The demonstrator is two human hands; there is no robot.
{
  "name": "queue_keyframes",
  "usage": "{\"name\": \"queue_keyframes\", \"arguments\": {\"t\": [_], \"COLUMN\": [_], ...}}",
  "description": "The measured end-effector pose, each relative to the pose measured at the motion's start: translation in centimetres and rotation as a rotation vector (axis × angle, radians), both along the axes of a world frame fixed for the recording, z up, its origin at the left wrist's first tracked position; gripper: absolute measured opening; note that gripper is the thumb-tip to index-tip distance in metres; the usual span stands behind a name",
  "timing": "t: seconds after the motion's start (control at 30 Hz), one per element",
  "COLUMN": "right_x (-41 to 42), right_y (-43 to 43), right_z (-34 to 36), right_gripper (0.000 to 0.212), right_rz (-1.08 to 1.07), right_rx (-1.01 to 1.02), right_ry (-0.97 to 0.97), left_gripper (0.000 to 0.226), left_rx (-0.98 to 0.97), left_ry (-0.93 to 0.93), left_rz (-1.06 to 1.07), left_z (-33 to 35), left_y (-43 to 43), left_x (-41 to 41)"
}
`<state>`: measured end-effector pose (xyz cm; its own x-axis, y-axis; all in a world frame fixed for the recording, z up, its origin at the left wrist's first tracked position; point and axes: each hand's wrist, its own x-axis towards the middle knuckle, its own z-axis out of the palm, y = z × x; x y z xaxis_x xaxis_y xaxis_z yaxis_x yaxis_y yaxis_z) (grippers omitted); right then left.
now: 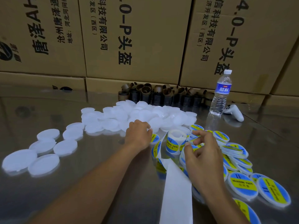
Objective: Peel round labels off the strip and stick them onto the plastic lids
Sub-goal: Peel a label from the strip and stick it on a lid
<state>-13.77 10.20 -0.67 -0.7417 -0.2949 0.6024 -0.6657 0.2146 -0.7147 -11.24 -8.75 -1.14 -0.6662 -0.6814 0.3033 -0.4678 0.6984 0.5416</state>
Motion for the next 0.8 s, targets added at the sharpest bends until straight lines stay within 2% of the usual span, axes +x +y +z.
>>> {"name": "queue_keyframes", "arguments": {"t": [0.17, 0.37, 0.43, 0.5, 0.57, 0.73, 0.8], "right_x": [0.0, 0.0, 0.1, 0.1, 0.2, 1.1, 1.4], "right_y": [0.0, 0.2, 0.1, 0.2, 0.2, 0.2, 0.2], "right_z": [0.0, 0.0, 0.0, 0.0, 0.1, 0.8, 1.0], "right_gripper": [0.028, 0.026, 0.025, 0.024, 0.024, 0.022, 0.016], "right_rz": [0.004, -0.001, -0.006, 0.0, 0.017, 0.177, 0.258], "right_rx": [-0.002, -0.015, -0.009, -0.013, -0.017, -0.12, -0.136], "right_ry": [-0.001, -0.034, -0.042, -0.056, -0.07, -0.169, -0.216], "left_gripper": [0.017, 0.02, 0.02, 0.02, 0.021, 0.022, 0.024], "left_rx": [-0.037, -0.02, 0.027, 0.166, 0.385, 1.079, 1.299], "left_ry": [0.068, 0.04, 0.098, 0.238, 0.392, 0.773, 0.891], "left_rz": [0.05, 0.042, 0.031, 0.005, -0.082, -0.474, -0.546], "left_z": [0.0, 0.1, 0.4, 1.3, 2.5, 3.6, 3.4], "left_y": [0.0, -0.1, 0.1, 0.8, 2.0, 5.5, 6.7], "left_x": [0.5, 1.4, 2.0, 3.0, 4.4, 7.8, 8.3]}}
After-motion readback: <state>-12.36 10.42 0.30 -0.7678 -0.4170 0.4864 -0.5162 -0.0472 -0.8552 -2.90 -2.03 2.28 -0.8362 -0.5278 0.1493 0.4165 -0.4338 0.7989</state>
